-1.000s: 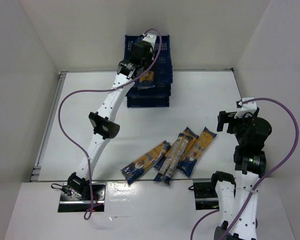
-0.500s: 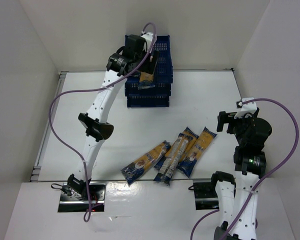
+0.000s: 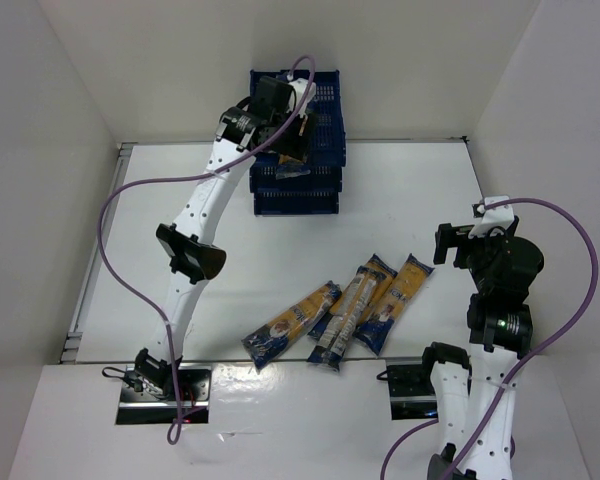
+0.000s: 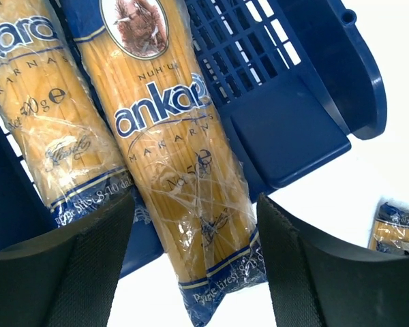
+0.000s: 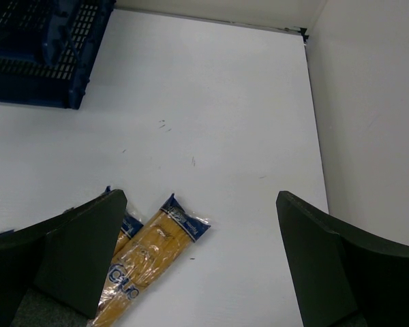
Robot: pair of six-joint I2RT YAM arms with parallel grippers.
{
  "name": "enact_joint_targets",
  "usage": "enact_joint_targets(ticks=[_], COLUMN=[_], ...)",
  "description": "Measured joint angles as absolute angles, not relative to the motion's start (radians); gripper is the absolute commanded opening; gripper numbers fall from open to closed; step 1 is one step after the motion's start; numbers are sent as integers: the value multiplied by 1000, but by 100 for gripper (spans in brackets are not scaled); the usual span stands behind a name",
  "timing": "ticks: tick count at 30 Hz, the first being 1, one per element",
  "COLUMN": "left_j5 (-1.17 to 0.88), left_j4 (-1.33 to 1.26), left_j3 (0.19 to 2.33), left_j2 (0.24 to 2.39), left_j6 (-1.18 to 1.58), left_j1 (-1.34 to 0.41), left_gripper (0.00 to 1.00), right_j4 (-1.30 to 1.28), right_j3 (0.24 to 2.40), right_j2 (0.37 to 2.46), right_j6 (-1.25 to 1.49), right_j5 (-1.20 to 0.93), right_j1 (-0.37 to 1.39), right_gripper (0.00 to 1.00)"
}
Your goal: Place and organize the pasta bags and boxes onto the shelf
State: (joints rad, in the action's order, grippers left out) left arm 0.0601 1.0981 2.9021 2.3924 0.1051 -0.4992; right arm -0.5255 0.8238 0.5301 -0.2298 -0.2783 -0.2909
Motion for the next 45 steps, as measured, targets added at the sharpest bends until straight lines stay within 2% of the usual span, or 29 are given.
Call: enact_joint_targets(ticks=[3, 17, 19, 21, 22, 25, 26, 28, 45], left_j5=[54, 62, 65, 66, 66, 73, 81, 97, 41], left_j4=[1100, 1099, 1099, 1099, 1098, 1088, 1081, 1071, 1028], left_j3=[2902, 2901, 2901, 2901, 2901, 2903, 2909, 2918, 3027], left_j2=[2392, 2427, 2428, 2429, 2431, 2432, 2432, 2432, 2512], left_j6=[106, 109, 109, 110, 112, 120, 126, 134, 204], left_j1=[-499, -499, -500, -500, -500, -503, -503, -502, -498], left_gripper=[73, 72, 68, 59, 47, 23, 11, 5, 2], right_j4=[-525, -525, -525, -525, -526, -525, -525, -526, -526], right_j3=[824, 824, 824, 824, 824, 824, 824, 824, 824], right_j2=[530, 530, 530, 530, 530, 530, 530, 530, 530], right_j6=[-230, -230, -230, -230, -230, -230, -230, -230, -230], right_j5=[-278, -278, -278, -278, -278, -278, -278, -278, -279], right_j1=[-291, -291, -291, -291, -291, -291, -291, -291, -297], right_gripper=[100, 100, 100, 100, 100, 100, 100, 100, 100])
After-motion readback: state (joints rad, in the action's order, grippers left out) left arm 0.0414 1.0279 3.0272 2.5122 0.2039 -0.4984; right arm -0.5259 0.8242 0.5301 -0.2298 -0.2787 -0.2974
